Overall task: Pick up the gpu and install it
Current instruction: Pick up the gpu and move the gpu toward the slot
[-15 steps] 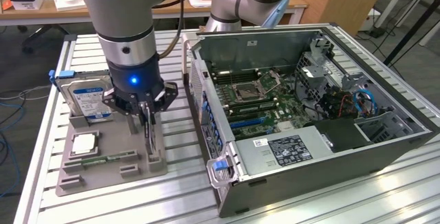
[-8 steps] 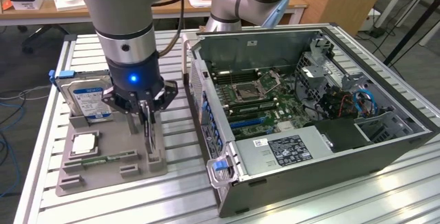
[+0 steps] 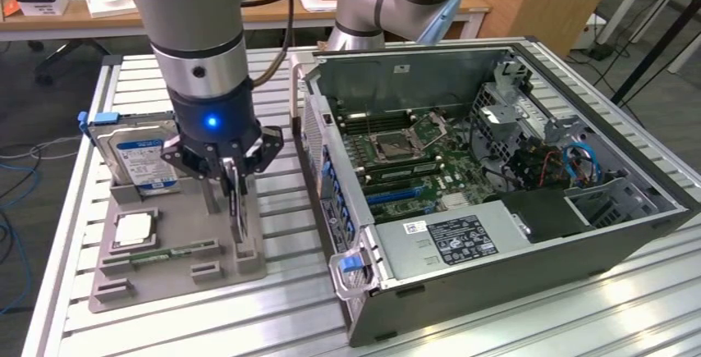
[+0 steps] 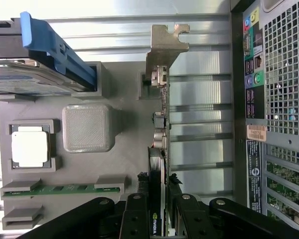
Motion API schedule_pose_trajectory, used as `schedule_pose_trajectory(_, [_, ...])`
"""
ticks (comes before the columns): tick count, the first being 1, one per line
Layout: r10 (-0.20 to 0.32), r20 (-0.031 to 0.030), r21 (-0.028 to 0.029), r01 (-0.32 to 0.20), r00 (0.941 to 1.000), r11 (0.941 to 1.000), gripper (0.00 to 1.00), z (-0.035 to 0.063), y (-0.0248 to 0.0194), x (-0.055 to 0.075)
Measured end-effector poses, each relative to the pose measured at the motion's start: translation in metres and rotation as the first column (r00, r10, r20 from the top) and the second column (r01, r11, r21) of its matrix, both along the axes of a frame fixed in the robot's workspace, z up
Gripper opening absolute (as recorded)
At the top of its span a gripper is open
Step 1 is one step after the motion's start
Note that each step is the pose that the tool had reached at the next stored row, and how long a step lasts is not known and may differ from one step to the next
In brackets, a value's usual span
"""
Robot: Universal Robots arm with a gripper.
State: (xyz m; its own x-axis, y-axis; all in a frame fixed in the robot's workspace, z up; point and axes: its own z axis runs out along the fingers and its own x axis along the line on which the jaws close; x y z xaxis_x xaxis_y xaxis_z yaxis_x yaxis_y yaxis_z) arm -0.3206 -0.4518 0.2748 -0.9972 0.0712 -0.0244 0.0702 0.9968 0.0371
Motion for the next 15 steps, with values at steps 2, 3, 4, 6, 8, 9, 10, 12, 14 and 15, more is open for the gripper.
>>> schedule_pose_trajectory(2, [0.000, 0.0001, 0.0000, 0.000, 1.0000, 1.0000, 0.26, 0.0010, 0.0000, 0.0000])
schedule_pose_trajectory(3, [0.000, 0.0000, 0.0000, 0.000, 1.0000, 1.0000, 0.26, 0.0017, 0.0000, 0.0000])
schedule_pose_trajectory(4, [0.000, 0.0000, 0.0000, 0.000, 1.0000, 1.0000, 0.26, 0.0023, 0.0000, 0.0000])
schedule_pose_trajectory(6, [0.000, 0.0000, 0.0000, 0.000, 1.0000, 1.0000, 0.26, 0.0036, 0.0000, 0.0000])
schedule_pose_trajectory(8, [0.000, 0.0000, 0.0001, 0.000, 1.0000, 1.0000, 0.26, 0.0049, 0.0000, 0.0000])
schedule_pose_trajectory(9, [0.000, 0.0000, 0.0000, 0.000, 1.0000, 1.0000, 0.26, 0.0056, 0.0000, 0.0000])
schedule_pose_trajectory(10, [0.000, 0.0000, 0.0000, 0.000, 1.0000, 1.0000, 0.26, 0.0062, 0.0000, 0.0000])
schedule_pose_trajectory(12, [0.000, 0.0000, 0.0001, 0.000, 1.0000, 1.0000, 0.26, 0.0076, 0.0000, 0.0000])
schedule_pose_trajectory(14, [0.000, 0.0001, 0.0001, 0.000, 1.0000, 1.0000, 0.26, 0.0088, 0.0000, 0.0000])
schedule_pose_trajectory(15, [0.000, 0.0000, 0.0000, 0.000, 1.0000, 1.0000, 0.26, 0.0095, 0.0000, 0.0000])
